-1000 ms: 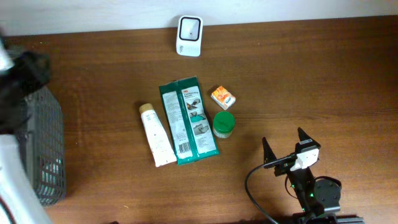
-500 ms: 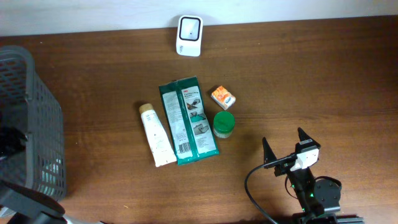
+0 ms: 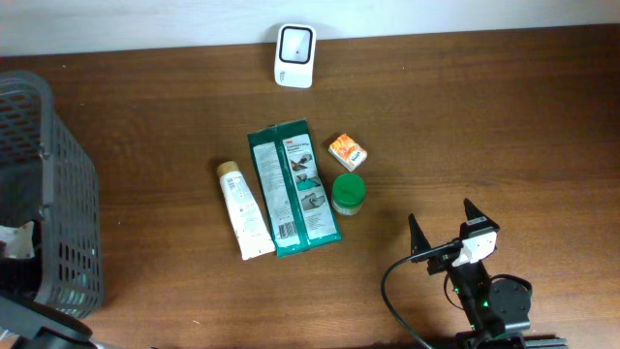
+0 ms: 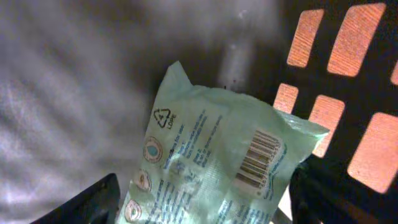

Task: Scan the item barcode
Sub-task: 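Reach the left gripper into the basket and grasp the mint toilet-tissue pack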

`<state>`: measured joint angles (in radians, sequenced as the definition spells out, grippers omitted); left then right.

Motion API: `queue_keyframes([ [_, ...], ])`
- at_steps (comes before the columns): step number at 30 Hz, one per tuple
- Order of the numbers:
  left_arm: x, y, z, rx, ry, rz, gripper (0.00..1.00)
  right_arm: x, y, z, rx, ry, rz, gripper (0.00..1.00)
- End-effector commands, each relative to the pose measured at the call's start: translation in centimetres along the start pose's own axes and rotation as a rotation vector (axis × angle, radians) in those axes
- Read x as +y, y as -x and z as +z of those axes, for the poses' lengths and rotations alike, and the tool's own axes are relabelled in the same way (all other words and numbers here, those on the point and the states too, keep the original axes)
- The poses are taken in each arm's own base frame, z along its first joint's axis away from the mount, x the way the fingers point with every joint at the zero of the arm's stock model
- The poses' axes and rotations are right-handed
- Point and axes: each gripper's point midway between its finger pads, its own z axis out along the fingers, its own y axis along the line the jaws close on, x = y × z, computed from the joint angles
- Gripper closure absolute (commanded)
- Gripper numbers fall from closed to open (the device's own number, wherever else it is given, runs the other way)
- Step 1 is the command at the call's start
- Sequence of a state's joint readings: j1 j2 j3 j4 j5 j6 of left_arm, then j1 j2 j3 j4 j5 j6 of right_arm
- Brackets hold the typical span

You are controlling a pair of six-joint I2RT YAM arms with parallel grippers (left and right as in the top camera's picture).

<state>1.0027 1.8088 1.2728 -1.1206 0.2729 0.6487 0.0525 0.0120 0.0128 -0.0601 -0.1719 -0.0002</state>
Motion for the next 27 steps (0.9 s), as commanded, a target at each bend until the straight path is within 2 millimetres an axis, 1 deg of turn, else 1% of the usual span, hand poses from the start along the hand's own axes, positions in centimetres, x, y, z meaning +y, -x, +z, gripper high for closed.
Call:
queue_keyframes([
  [1,1.3,-1.1,1.0,0.052,0.062,0.018,0.41,0.0,-0.3,0.0,0.005,0.001,0.002,0.02],
  [3,1.8,-0.5,1.0,0.029,0.082,0.025,0.49,0.0,-0.3,0.0,0.005,0.001,0.002,0.01],
  [4,2.0,-0.2,1.0,0.017,0.092,0.029,0.58,0.0,-0.3,0.0,0.005,0.001,0.002,0.02],
  [6,2.3,0.4,1.0,-0.006,0.1,0.034,0.72,0.0,-0.3,0.0,0.005,0.001,0.002,0.02],
  [7,2.1,0.8,1.0,-0.026,0.091,0.037,0.74,0.0,-0.3,0.0,0.005,0.001,0.002,0.02],
  [9,2.0,1.3,1.0,-0.053,0.08,0.042,0.85,0.0,-0.3,0.0,0.005,0.001,0.002,0.02],
  [10,2.0,1.6,1.0,-0.064,0.075,0.041,1.0,0.0,-0.3,0.0,0.005,0.001,0.002,0.02],
  [12,2.4,2.3,0.8,-0.094,0.093,-0.031,1.0,0.0,-0.3,0.0,0.005,0.001,0.002,0.02],
  [13,2.7,2.9,0.3,-0.114,0.103,-0.078,1.0,0.0,-0.3,0.0,0.005,0.001,0.002,0.02],
  [14,3.1,3.8,-0.6,-0.144,0.116,-0.126,1.0,0.0,-0.3,0.0,0.005,0.001,0.002,0.02],
  [16,3.7,5.9,-3.5,-0.226,0.147,-0.231,1.0,0.0,-0.3,0.0,0.005,0.001,0.002,0.02],
  [18,3.9,8.3,-7.5,-0.342,0.176,-0.327,1.0,0.0,-0.3,0.0,0.005,0.001,0.002,0.02],
  [19,3.4,9.3,-9.2,-0.393,0.179,-0.319,1.0,0.0,-0.3,0.0,0.005,0.001,0.002,0.02],
  [20,2.2,10.9,-11.9,-0.466,0.199,-0.273,1.0,0.0,-0.3,0.0,0.005,0.001,0.002,0.02],
  [21,0.3,12.3,-14.0,-0.522,0.214,-0.213,1.0,0.0,-0.3,0.0,0.005,0.001,0.002,0.02],
  [22,-1.5,13.4,-15.4,-0.565,0.22,-0.159,1.0,0.0,-0.3,0.0,0.005,0.001,0.002,0.02],
  [24,-6.3,15.6,-18.1,-0.67,0.233,-0.026,1.0,0.0,-0.3,0.0,0.005,0.001,0.002,0.02],
  [25,-7.7,16.1,-19.4,-0.715,0.25,-0.006,1.0,0.0,-0.3,0.0,0.005,0.001,0.002,0.02],
  [27,-10.1,16.4,-22.2,-0.805,0.321,0.027,1.0,0.0,-0.3,0.0,0.005,0.001,0.002,0.02],
])
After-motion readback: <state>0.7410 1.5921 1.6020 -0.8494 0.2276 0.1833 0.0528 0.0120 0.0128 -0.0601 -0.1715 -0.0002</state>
